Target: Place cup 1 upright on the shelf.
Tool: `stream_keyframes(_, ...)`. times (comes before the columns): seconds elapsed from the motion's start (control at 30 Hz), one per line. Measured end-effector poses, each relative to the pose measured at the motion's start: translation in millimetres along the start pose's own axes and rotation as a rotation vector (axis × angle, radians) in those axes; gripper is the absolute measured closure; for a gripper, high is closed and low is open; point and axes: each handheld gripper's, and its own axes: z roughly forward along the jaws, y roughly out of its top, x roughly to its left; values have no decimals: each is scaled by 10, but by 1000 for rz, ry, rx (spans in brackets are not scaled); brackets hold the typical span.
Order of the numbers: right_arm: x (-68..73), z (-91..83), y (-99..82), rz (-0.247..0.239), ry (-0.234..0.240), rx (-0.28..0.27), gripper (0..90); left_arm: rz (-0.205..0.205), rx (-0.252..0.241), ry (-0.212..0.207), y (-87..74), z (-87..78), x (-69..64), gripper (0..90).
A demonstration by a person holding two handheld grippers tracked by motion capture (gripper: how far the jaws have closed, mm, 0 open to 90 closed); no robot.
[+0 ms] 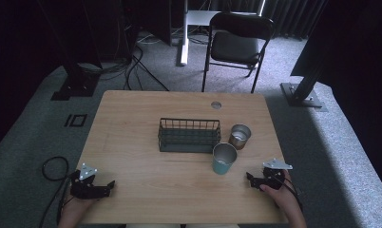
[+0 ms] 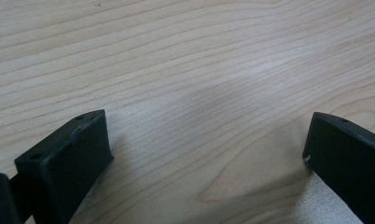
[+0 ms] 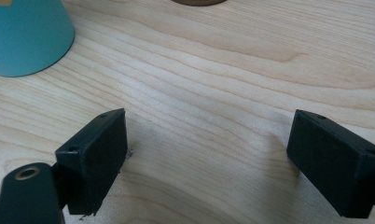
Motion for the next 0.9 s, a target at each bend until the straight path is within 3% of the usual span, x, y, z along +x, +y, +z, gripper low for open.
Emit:
stream_keyframes(0.57,0,0,0,0,0,0,119,1,-1,1,0,0,-1,12)
stream_keyframes(0.9,1,0,0,0,0,0,119,31,6,-15,10,-6,0,12)
